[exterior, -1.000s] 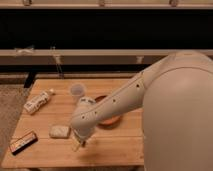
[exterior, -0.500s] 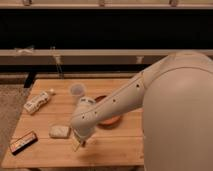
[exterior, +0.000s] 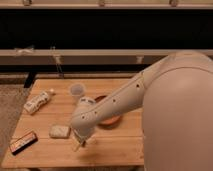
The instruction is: Place the ceramic cup in the ceramic bowl
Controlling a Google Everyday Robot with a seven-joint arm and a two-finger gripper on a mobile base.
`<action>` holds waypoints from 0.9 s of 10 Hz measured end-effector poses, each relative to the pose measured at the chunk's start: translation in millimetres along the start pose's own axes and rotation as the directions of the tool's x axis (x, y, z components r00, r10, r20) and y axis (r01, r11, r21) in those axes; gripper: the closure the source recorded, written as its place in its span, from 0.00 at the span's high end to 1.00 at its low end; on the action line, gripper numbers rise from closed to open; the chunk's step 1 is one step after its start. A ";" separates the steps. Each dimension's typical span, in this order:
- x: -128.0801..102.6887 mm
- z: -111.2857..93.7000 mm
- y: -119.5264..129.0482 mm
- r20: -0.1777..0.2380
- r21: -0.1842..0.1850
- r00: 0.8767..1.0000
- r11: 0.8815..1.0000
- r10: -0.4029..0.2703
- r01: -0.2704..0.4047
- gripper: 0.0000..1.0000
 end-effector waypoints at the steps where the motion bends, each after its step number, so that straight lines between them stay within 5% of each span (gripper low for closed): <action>1: 0.0 0.0 0.0 0.000 0.000 1.000 1.000 0.000 0.000 0.80; 9: -5.1 -7.0 -4.3 0.007 0.016 1.000 1.000 -0.007 0.006 0.80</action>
